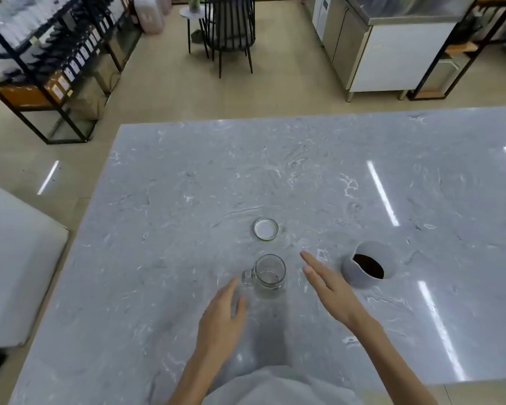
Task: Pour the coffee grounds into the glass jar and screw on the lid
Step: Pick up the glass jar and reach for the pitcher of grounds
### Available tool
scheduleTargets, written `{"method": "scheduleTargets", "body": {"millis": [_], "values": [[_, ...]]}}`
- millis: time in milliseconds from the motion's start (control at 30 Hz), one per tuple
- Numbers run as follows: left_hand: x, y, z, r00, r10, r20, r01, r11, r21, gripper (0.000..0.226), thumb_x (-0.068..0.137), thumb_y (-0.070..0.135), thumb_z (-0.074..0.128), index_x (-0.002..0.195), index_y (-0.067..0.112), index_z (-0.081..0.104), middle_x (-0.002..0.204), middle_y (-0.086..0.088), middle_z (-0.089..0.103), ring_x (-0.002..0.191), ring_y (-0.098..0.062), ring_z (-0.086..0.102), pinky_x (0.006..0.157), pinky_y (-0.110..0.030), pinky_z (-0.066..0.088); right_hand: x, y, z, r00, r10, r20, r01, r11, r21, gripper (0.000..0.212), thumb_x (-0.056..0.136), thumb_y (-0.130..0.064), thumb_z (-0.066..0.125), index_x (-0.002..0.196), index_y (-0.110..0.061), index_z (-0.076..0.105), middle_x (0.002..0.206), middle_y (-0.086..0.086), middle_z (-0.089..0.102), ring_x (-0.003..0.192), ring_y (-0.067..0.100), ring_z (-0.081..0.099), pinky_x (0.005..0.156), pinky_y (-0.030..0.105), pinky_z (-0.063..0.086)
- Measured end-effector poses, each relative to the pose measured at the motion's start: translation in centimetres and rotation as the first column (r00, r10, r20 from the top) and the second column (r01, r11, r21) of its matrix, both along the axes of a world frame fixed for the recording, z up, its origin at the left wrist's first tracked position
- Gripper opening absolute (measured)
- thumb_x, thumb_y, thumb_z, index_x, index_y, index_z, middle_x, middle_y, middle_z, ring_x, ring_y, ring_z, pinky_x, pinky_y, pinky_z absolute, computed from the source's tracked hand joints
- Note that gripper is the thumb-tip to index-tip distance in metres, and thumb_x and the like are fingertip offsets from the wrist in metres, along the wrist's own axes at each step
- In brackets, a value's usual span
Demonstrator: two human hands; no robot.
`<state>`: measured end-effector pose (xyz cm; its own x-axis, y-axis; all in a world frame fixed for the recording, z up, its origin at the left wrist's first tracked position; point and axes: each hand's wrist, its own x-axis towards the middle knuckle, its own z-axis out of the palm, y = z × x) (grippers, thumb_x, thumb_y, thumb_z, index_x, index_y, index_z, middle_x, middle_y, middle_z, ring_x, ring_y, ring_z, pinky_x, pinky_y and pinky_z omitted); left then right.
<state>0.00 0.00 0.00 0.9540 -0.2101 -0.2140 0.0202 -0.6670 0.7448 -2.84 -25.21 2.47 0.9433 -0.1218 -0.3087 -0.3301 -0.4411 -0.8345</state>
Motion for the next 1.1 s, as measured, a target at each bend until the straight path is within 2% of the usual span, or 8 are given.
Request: {"method": "scheduleTargets", "body": {"millis": [167, 300, 500, 667, 767, 867, 1000, 1100], "values": [[2.2, -1.8, -1.4, 0.994, -0.100, -0.041, 0.094, 0.987, -0.128, 0.074, 0.094, 0.027, 0.068, 0.155, 0.021, 0.026, 0.156, 0.011, 0.030, 0.143, -0.005, 0.028, 0.117, -0.027, 0.025, 2.4, 2.4, -0.1, 0.981, -0.045, -0.191, 0.091, 0.968, 0.235, 0.092, 0.079, -0.088, 0.031, 0.153, -0.033, 0.033, 0.157, -0.021, 0.030, 0.146, 0.000, 0.026, 0.121, 0.027, 0.014], [3.3, -3.1, -2.2, 0.976, -0.216, 0.007, 0.214, 0.964, -0.156, 0.077, 0.086, 0.031, 0.076, 0.151, 0.021, 0.034, 0.152, 0.011, 0.039, 0.139, -0.007, 0.038, 0.112, -0.028, 0.034, 2.6, 4.0, -1.5, 0.987, -0.007, -0.160, 0.067, 0.923, 0.378, 0.039, 0.076, -0.092, 0.028, 0.101, -0.079, 0.054, 0.113, -0.057, 0.049, 0.113, -0.031, 0.039, 0.119, 0.028, 0.023], [3.2, -4.9, -2.6, 0.978, -0.140, 0.153, 0.158, 0.981, -0.109, 0.071, 0.081, 0.025, 0.080, 0.143, 0.023, 0.046, 0.135, 0.013, 0.054, 0.124, -0.002, 0.050, 0.099, -0.018, 0.042, 2.6, 4.1, -0.9, 0.989, -0.074, -0.132, 0.125, 0.891, 0.436, 0.029, 0.087, -0.080, 0.026, 0.085, -0.081, 0.055, 0.098, -0.060, 0.050, 0.101, -0.039, 0.039, 0.115, 0.025, 0.022], [3.5, -6.2, -2.5, 0.973, -0.171, 0.154, 0.182, 0.981, -0.062, 0.074, 0.082, 0.031, 0.079, 0.146, 0.021, 0.043, 0.140, 0.010, 0.051, 0.128, -0.008, 0.048, 0.099, -0.025, 0.044, 2.6, 3.2, -0.9, 0.980, -0.136, -0.145, 0.186, 0.886, 0.424, 0.034, 0.088, -0.077, 0.024, 0.106, -0.068, 0.052, 0.133, -0.040, 0.041, 0.123, -0.020, 0.039, 0.118, 0.024, 0.021], [3.8, -6.1, -2.7, 0.961, -0.208, 0.182, 0.213, 0.977, -0.006, 0.078, 0.079, 0.029, 0.082, 0.145, 0.019, 0.042, 0.140, 0.005, 0.051, 0.127, -0.016, 0.049, 0.101, -0.033, 0.043, 2.5, 2.8, -0.4, 0.984, -0.100, -0.145, 0.150, 0.906, 0.395, 0.039, 0.087, -0.080, 0.023, 0.112, -0.071, 0.053, 0.133, -0.047, 0.040, 0.122, -0.025, 0.037, 0.119, 0.025, 0.020], [4.2, -5.8, -2.9, 0.966, -0.195, 0.167, 0.198, 0.980, -0.002, 0.094, 0.072, 0.031, 0.088, 0.147, 0.016, 0.034, 0.144, -0.002, 0.043, 0.126, -0.019, 0.047, 0.103, -0.032, 0.039, 2.3, 2.4, -0.6, 0.974, -0.141, -0.180, 0.198, 0.912, 0.360, 0.091, 0.079, -0.089, 0.024, 0.154, -0.037, 0.025, 0.160, -0.019, 0.021, 0.147, 0.000, 0.019, 0.125, 0.037, 0.014], [4.9, -6.0, -3.1, 0.953, -0.293, 0.077, 0.296, 0.954, -0.039, 0.102, 0.073, 0.030, 0.088, 0.152, 0.013, 0.026, 0.154, -0.007, 0.034, 0.140, -0.024, 0.033, 0.112, -0.041, 0.034, 2.2, 3.1, -0.5, 0.974, -0.107, -0.199, 0.184, 0.888, 0.422, 0.056, 0.090, -0.076, 0.018, 0.137, -0.056, 0.039, 0.151, -0.030, 0.035, 0.137, -0.011, 0.031, 0.121, 0.030, 0.021], [4.6, -6.7, -3.3, 0.950, -0.300, 0.092, 0.306, 0.950, -0.058, 0.093, 0.070, 0.029, 0.090, 0.145, 0.018, 0.034, 0.142, -0.001, 0.045, 0.130, -0.019, 0.040, 0.103, -0.026, 0.034, 2.1, 3.9, -0.7, 0.977, -0.120, -0.178, 0.184, 0.896, 0.405, 0.058, 0.093, -0.071, 0.017, 0.138, -0.050, 0.047, 0.147, -0.026, 0.044, 0.138, -0.007, 0.034, 0.123, 0.034, 0.019]]}}
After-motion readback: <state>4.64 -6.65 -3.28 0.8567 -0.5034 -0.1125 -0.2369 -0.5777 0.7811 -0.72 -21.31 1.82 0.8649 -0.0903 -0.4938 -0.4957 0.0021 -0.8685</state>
